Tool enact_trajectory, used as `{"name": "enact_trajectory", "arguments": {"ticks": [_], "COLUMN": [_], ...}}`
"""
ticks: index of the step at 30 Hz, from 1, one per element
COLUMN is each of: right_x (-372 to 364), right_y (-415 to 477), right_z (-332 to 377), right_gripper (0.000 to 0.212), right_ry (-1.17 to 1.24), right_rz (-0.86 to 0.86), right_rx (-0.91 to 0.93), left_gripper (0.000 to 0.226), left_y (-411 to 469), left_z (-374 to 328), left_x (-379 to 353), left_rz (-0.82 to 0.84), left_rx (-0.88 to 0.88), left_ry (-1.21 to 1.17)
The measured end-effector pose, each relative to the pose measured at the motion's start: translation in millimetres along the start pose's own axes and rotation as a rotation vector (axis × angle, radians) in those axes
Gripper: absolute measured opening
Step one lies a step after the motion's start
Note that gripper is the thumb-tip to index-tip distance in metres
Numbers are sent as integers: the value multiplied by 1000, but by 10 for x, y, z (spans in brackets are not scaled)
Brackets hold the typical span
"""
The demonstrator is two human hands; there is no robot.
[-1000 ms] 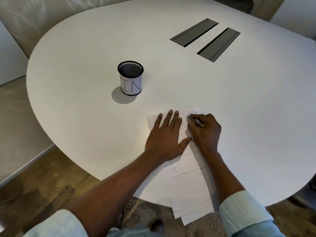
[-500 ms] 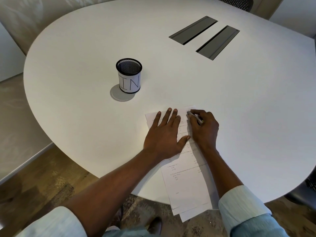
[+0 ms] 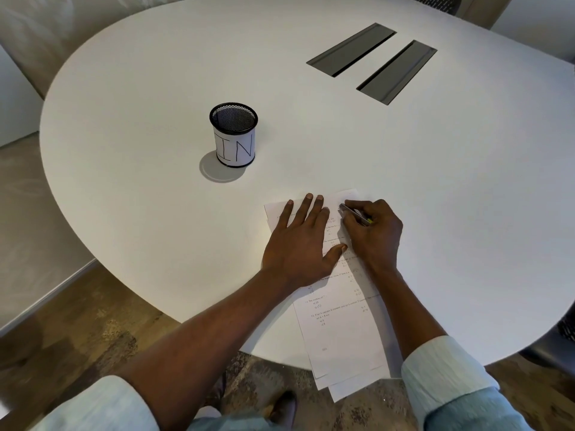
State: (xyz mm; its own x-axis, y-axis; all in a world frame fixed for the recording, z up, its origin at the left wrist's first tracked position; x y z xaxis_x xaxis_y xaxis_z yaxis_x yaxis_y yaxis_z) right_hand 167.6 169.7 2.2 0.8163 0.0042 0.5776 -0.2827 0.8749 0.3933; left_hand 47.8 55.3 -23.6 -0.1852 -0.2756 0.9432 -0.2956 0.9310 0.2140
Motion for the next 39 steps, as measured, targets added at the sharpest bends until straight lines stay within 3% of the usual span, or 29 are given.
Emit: {"name": "enact_trajectory", "arguments": {"ticks": [13,24,39], "right_x": [-63,67,-54], "right_y": [8,29,14], "right_z": [29,-64,35], "right_gripper": [20,20,21], "right_ry": [-78,125,-87], "right_rz": [48,-18,68], "right_rx": [103,-179,75], "left_gripper": [86,86,86], "left_y": [-4,-3,-2], "left_z": [-10,-3,-1], "left_x": [-7,20,24], "left_rz": [2,8,-2], "left_rx": [-4,7,10], "left_ry": [10,-2,-5]}}
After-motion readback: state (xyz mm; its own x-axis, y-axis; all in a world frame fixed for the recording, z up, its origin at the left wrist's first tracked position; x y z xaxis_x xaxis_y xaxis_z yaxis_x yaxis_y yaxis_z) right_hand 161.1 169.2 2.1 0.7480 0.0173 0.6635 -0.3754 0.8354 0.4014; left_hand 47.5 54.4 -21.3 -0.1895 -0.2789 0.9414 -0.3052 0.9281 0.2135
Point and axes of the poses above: each hand's wrist, its own y-axis towards the middle knuckle, its own x-axis out of the back of the hand, z = x × y, the point moved 6 cm from there along y, towards the middle knuckle, and after that the axes turned 4 degrees about -z, right-handed, at the moved point
